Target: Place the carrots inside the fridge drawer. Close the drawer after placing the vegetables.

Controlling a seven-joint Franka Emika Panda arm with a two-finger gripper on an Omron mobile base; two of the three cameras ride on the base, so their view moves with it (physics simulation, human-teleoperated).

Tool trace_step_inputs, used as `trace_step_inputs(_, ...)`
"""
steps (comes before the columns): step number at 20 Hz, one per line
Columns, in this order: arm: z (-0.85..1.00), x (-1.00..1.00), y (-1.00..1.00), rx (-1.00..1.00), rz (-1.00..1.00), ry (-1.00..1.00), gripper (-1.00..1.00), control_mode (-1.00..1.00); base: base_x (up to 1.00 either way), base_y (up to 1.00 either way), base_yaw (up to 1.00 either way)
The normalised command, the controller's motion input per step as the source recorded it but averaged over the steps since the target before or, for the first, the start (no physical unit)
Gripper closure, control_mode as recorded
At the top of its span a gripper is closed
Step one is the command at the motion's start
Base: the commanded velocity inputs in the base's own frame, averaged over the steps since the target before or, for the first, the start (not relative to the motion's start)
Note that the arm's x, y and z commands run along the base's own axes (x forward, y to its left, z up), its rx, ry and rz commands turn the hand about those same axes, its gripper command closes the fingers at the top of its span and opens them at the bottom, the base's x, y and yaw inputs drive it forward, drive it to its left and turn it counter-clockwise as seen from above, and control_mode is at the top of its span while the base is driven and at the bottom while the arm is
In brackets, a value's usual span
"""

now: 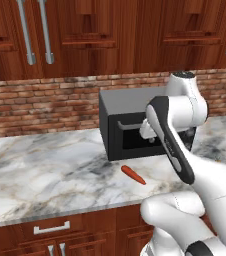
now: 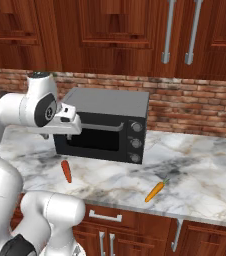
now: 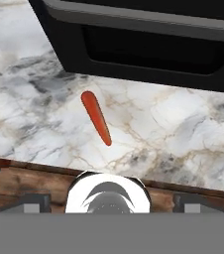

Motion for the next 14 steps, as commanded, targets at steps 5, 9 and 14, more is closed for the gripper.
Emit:
trace_step_inputs(5,-0.59,-0.26,0.23,-0.04,0.02,0.08,-1.00,-1.00,0.00,0.00,0.00)
trace_step_inputs(9,-0.55,-0.02,0.24,-0.08,0.00,0.16,-1.00,-1.00,0.00,0.00,0.00)
trace_step_inputs(14,-0.55,0.00,0.02,-0.05,0.00,0.05,-1.00,-1.00,0.00,0.00,0.00)
